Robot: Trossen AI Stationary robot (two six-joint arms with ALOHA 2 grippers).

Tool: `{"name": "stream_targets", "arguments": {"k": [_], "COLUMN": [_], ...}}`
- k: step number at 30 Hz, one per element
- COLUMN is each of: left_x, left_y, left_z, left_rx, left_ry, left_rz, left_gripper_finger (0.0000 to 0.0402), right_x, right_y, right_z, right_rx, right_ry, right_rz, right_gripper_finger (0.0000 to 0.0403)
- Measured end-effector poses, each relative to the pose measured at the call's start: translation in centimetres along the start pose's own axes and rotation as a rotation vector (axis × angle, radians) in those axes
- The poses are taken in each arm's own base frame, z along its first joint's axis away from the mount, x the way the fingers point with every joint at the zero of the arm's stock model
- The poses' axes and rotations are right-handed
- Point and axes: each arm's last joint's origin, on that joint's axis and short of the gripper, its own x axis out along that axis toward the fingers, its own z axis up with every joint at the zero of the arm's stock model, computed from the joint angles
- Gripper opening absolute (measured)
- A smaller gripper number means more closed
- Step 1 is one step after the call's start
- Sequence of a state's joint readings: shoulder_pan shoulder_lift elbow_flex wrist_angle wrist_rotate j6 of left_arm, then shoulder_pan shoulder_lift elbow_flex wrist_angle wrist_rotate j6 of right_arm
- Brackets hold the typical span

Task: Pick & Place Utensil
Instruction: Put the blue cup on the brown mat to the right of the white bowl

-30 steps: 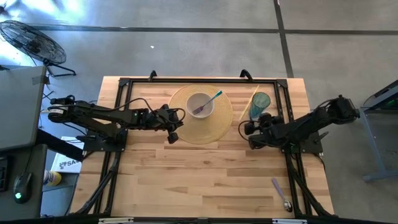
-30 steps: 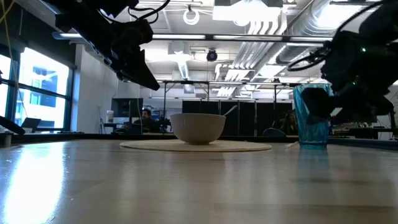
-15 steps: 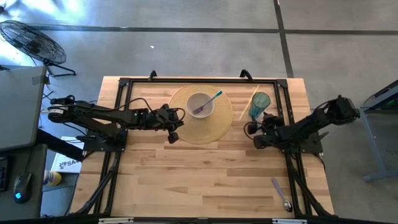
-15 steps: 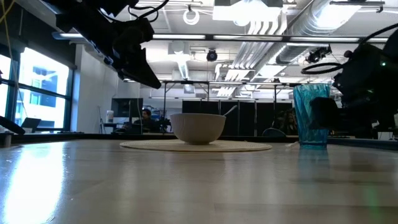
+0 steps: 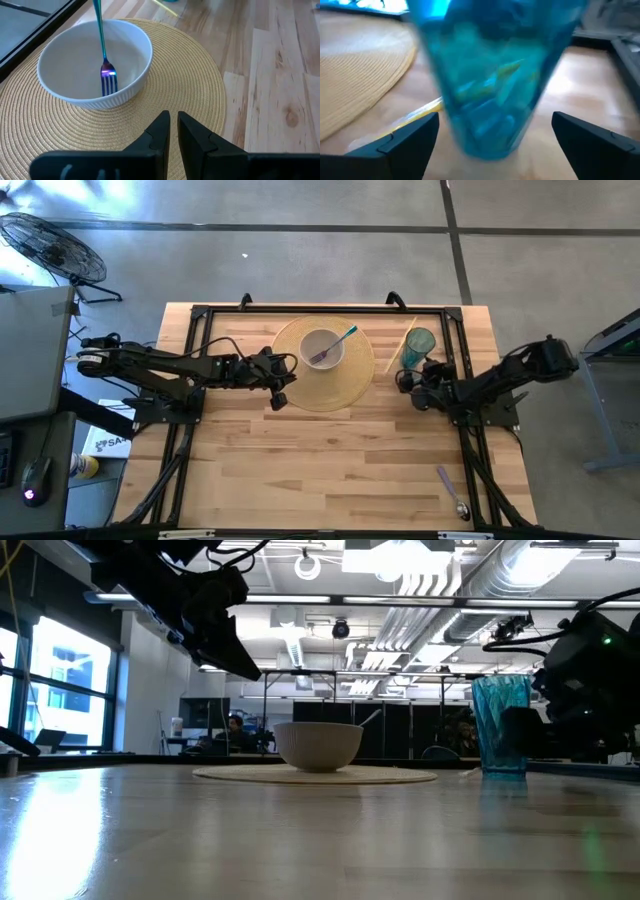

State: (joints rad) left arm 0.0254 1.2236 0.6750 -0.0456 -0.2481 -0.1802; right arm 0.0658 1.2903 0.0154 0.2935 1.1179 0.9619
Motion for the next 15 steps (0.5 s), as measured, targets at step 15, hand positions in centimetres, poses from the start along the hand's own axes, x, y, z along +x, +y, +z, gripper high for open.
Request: {"name": "stream_targets", "arguments": {"k": [15], "left_x": [0.0], "left_y": [0.0], "left_z": [0.0], "left_rx": [0.015], "left_ry": [0.001], "left_rz": [0.0], "left_gripper_finger": [0.0032], "right_x": [2.3], "right_y": [0.1], "right_z": [2.0], "right_rx": [0.007], "right_ry": [0.007], "right_rz": [-0.04], "right_gripper_finger": [0.0393]}}
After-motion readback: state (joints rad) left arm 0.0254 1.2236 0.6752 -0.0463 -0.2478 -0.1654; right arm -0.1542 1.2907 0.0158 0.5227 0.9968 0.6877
